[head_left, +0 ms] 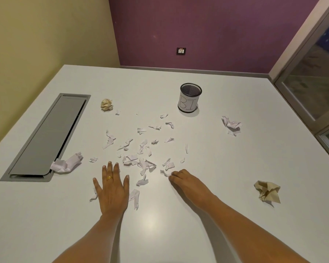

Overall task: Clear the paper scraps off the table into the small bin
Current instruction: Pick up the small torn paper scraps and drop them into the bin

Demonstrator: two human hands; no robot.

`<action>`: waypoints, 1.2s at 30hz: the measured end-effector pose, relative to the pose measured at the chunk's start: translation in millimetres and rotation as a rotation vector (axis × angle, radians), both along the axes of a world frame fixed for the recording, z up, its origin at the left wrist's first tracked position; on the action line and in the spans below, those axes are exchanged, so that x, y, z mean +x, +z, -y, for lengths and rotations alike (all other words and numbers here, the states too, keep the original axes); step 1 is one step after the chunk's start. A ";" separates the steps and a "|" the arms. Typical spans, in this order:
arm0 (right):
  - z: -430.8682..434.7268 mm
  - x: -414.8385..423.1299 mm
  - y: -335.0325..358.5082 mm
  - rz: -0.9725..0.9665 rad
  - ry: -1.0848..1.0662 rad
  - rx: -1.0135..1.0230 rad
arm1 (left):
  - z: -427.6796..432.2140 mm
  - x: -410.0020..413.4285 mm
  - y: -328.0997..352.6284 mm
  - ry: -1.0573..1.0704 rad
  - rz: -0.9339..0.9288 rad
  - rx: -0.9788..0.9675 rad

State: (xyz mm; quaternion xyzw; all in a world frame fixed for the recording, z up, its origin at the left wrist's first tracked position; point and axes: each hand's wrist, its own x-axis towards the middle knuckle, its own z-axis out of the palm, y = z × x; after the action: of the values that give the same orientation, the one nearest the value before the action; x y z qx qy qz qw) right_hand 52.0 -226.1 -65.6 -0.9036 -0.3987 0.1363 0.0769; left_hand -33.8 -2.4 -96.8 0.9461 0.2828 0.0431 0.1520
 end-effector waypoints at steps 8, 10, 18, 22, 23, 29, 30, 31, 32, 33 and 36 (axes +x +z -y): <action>-9.7 12.4 5.3 -0.054 -0.072 0.142 | -1.3 1.5 -3.1 0.023 0.000 0.001; -11.4 13.7 6.2 -0.051 -0.085 0.180 | -1.5 2.2 -4.2 0.025 0.001 -0.002; -21.3 21.7 8.9 -0.047 -0.083 0.201 | -0.9 1.8 -3.4 0.027 -0.029 -0.008; -24.6 31.1 14.4 -0.038 -0.066 0.275 | -1.2 2.5 -1.8 0.033 -0.041 -0.011; -26.9 35.8 17.2 -0.041 -0.073 0.301 | -1.1 2.2 -1.5 0.034 -0.044 -0.008; -49.2 93.4 34.7 0.019 -0.251 0.471 | -0.5 3.0 1.5 0.033 -0.062 0.020; -53.5 106.9 39.2 0.041 -0.293 0.516 | -0.5 3.0 1.2 0.034 -0.065 0.023; -57.3 121.6 44.4 0.062 -0.340 0.562 | -0.7 2.9 0.9 0.034 -0.068 0.028; -60.8 136.7 50.0 0.078 -0.392 0.606 | -0.8 2.9 1.0 0.034 -0.071 0.037; -63.5 152.3 55.8 0.089 -0.448 0.646 | -0.7 2.9 1.4 0.032 -0.075 0.047; -70.7 198.0 71.4 0.123 -0.635 0.747 | -0.7 3.6 2.3 0.028 -0.080 0.061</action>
State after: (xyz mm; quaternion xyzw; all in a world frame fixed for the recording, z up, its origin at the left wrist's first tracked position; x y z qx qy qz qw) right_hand 250.0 -155.3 5.8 -0.8974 -0.1293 -0.0998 0.4097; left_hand -30.1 -1.8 -94.5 0.9473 0.3002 0.0159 0.1110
